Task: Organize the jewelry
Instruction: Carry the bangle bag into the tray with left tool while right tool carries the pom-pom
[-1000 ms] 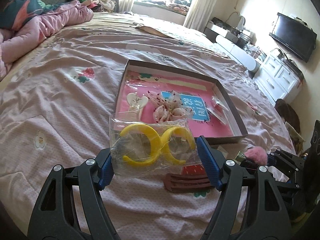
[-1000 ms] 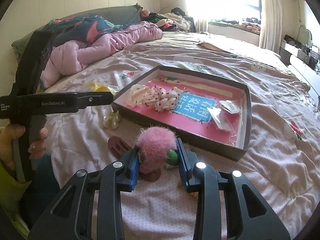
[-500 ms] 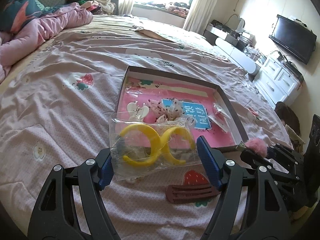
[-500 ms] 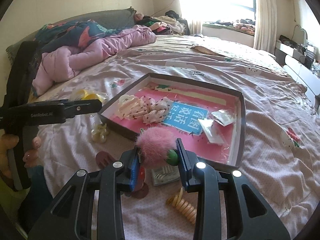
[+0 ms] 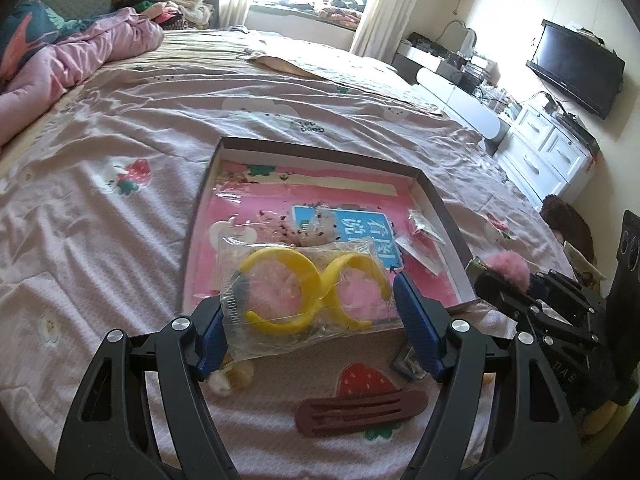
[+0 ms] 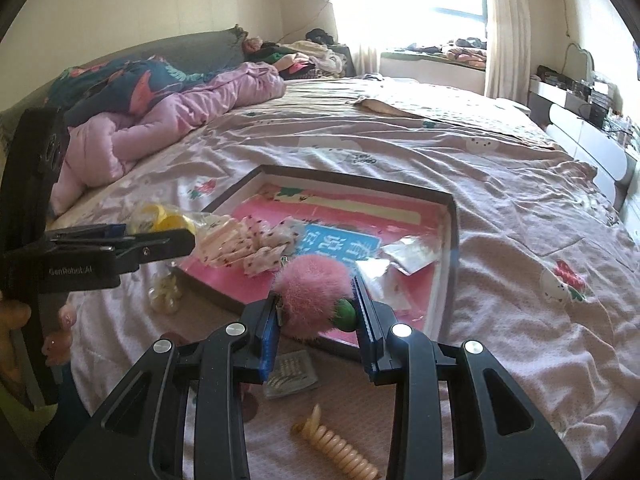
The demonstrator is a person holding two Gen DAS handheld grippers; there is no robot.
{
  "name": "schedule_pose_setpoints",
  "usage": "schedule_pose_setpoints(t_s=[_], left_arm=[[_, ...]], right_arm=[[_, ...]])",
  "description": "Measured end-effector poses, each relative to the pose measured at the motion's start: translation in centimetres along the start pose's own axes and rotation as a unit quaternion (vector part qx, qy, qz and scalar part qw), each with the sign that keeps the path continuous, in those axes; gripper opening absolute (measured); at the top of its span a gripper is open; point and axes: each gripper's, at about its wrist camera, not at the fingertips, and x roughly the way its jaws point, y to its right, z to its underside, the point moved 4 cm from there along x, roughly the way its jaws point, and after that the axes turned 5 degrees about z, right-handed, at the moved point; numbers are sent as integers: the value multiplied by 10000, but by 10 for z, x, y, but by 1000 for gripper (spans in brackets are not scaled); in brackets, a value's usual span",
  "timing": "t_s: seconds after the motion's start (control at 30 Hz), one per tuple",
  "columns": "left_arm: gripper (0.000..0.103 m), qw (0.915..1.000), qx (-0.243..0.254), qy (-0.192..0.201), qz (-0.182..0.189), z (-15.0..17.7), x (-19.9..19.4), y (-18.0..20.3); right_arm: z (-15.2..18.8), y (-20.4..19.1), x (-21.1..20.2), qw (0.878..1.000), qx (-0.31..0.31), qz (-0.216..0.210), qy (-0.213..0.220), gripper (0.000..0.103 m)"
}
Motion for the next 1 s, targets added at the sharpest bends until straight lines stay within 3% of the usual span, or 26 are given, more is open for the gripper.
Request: schedule_pose_setpoints(t_s=[0.67,1.0], left_arm=[[65,9995,164,-259,71,-35,50,17],[65,9983,99,-553,140,-32,83,15]], right_arm=[[-9,42,17,9984,206,522,7,31],[-2,54,38,9975,229,636,-190,31]])
